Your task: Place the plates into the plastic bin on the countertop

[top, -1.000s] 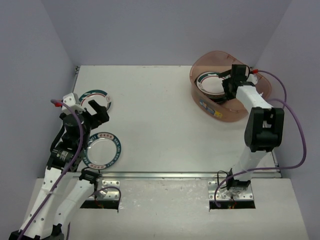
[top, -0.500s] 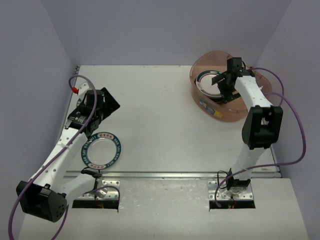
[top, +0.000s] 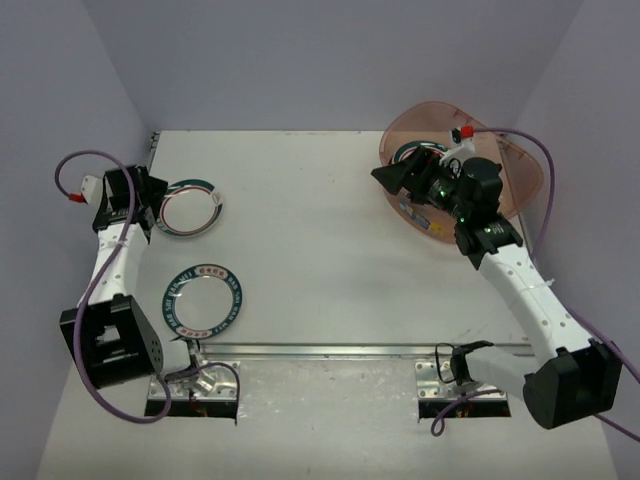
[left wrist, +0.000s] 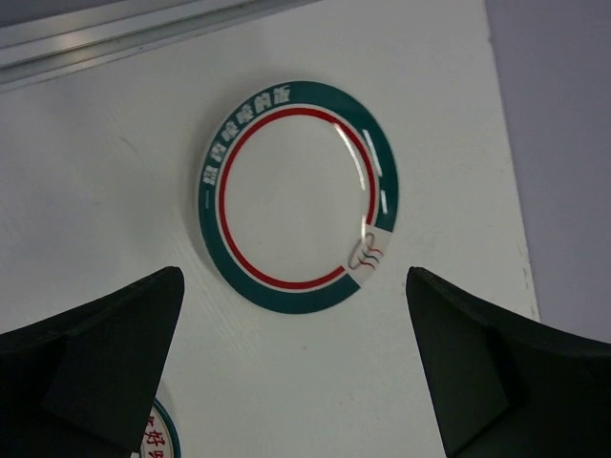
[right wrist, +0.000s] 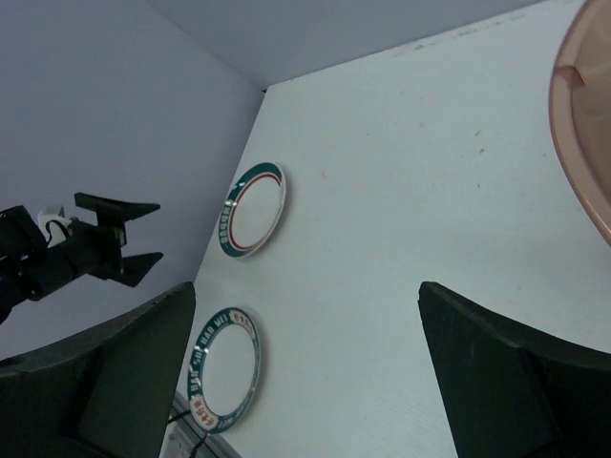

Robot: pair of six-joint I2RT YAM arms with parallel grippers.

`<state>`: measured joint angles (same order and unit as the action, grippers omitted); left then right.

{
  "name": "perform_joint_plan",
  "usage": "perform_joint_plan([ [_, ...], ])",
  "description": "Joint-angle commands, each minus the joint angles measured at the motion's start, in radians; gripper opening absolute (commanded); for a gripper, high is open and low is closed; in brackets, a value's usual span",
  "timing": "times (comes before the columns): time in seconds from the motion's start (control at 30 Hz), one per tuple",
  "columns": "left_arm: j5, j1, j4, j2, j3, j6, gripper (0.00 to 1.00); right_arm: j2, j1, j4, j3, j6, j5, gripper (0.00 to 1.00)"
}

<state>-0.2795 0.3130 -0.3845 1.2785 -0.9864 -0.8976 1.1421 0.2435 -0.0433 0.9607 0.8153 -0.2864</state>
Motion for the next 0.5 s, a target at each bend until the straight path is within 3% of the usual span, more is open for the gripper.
perform_joint_plan([
  [0.0,0.063,0.061,0.091,0.132,0.043,-0.025,1.00,0.008,-0.063,-0.209,-0.099,-0.008,-0.247,0.99],
  [0.17,0.114,0.085,0.220,0.314,0.033,0.000,1.00,-0.010,-0.068,-0.164,-0.108,-0.006,-0.388,0.99],
  [0.3,0.199,0.084,0.244,0.479,-0.035,0.033,0.98,-0.047,-0.070,-0.185,-0.134,-0.010,-0.412,0.99],
  [0.47,0.186,0.084,0.234,0.570,-0.049,0.008,0.61,-0.041,-0.096,-0.197,-0.122,0.007,-0.483,0.99],
])
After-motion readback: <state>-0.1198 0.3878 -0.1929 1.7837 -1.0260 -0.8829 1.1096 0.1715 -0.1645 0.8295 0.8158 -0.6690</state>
